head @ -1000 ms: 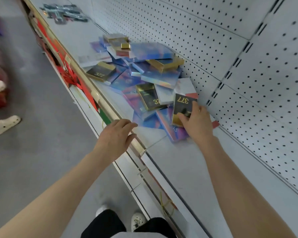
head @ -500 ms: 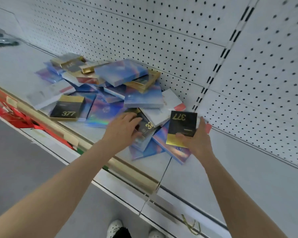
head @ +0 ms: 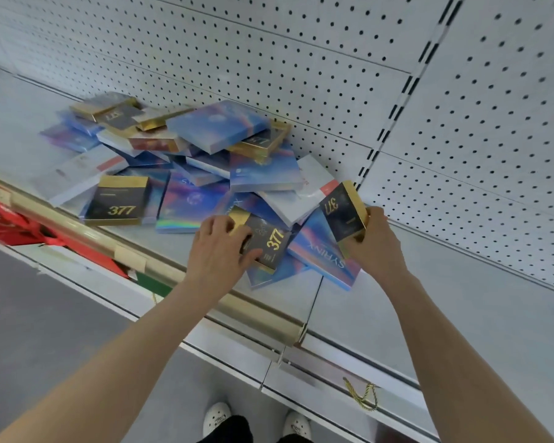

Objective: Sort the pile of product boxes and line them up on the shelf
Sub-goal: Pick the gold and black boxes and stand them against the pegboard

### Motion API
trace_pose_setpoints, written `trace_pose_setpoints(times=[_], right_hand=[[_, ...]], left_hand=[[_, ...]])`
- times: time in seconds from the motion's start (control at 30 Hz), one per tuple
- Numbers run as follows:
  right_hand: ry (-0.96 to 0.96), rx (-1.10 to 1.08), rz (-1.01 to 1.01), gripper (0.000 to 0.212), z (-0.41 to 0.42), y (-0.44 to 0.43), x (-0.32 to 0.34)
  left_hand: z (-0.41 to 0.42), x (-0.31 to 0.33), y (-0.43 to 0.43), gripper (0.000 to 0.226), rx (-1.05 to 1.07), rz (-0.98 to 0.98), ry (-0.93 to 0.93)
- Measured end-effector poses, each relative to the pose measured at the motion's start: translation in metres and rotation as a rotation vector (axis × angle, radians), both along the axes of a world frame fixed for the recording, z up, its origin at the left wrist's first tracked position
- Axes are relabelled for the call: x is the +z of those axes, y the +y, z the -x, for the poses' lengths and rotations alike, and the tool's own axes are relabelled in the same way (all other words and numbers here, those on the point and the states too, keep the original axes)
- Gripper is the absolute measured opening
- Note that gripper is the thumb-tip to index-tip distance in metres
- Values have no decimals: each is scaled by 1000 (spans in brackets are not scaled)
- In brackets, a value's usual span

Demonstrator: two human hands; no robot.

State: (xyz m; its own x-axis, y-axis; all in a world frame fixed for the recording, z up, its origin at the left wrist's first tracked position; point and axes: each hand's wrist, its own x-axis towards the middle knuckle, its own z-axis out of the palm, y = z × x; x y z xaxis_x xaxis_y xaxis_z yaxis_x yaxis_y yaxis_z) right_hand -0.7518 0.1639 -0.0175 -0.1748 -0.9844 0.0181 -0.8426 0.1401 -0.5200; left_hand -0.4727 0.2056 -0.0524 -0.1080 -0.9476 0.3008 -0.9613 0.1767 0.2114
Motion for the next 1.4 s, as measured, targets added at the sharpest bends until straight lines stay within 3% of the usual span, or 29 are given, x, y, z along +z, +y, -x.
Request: trace_pose_setpoints(times=[0.2, 0.3, 0.43, 0.6, 0.83, 0.93, 1.17, 1.4], right_hand=[[-144, -81, 40, 32, 6, 16, 6], [-218, -174, 133, 29, 7, 31, 6], [-352, -290, 201, 20, 9, 44, 2], [-583, -393, 214, 29, 27, 57, -4], [-797, -464, 199, 33, 105, 87, 4], [-772, -480, 191, 35, 157, 114, 7], [-517, -539, 267, 31, 290, 180, 16], [-287, -563, 273, 24, 386, 193, 25]], left_hand=[[5, 4, -17, 100, 110, -226, 27], [6, 12, -22, 106, 134, -359, 50], [7, 19, -16, 91, 97, -415, 99], [21, 33, 7, 34, -38, -342, 437], [95, 53, 19, 23, -89, -367, 784], [151, 52, 30, 24, -94, -391, 911], [295, 44, 52, 17, -207, -453, 979], [388, 44, 55, 17, -278, -454, 865]])
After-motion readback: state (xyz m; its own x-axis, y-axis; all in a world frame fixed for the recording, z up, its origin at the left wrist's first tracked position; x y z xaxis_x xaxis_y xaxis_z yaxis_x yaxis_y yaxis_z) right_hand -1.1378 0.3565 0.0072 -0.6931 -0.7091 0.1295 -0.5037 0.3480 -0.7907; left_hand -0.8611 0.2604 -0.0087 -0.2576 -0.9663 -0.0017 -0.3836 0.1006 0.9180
